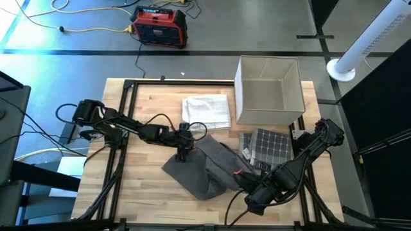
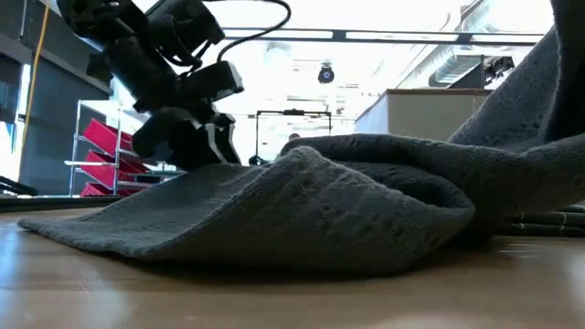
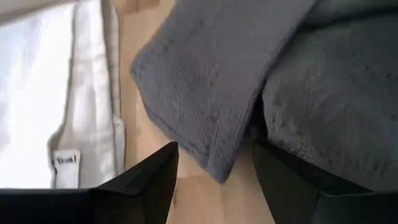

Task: Fold towel
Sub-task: Fold the gray towel

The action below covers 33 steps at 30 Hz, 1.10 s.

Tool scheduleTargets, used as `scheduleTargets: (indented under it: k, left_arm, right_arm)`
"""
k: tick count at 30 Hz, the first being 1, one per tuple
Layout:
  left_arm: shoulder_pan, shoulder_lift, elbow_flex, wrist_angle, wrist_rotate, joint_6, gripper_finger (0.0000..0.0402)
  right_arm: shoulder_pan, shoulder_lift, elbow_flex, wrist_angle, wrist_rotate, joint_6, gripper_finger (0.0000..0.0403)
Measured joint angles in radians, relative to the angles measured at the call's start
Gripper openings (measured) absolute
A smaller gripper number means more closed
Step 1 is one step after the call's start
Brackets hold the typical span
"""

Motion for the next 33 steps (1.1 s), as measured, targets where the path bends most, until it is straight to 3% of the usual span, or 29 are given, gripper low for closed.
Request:
scheduleTargets:
  k: [7,15,19,24,33]
  left_arm:
    - [0.029,0.084,0.007,0.04,-0.029,-0.002,0.0187]
    - [0.057,0.096,0.045,0.05,-0.025,-0.054,0.0024]
    - [0.063,0.095,0.069,0.029,-0.018,-0.073,0.001]
    - [0.058,0.01,0.132,-0.202,-0.058,-0.087,0.0003]
    - [-0.005,-0.391,0.357,-0.839,-0.249,-0.171,0.0002]
  right_arm:
    - [0.0,0.0,0.0,-0.003,0.002,0.0,0.0]
    - [0.0,0.0,0.0,-0.004,0.003,0.02,0.0]
    - [0.0,0.0,0.0,-0.008,0.021,0.025,0.0]
    - [-0.002,-0.027,0.0,-0.014,0.14,0.117,0.0]
    - [-0.003,-0.22,0.0,-0.026,0.466,0.209,0.0]
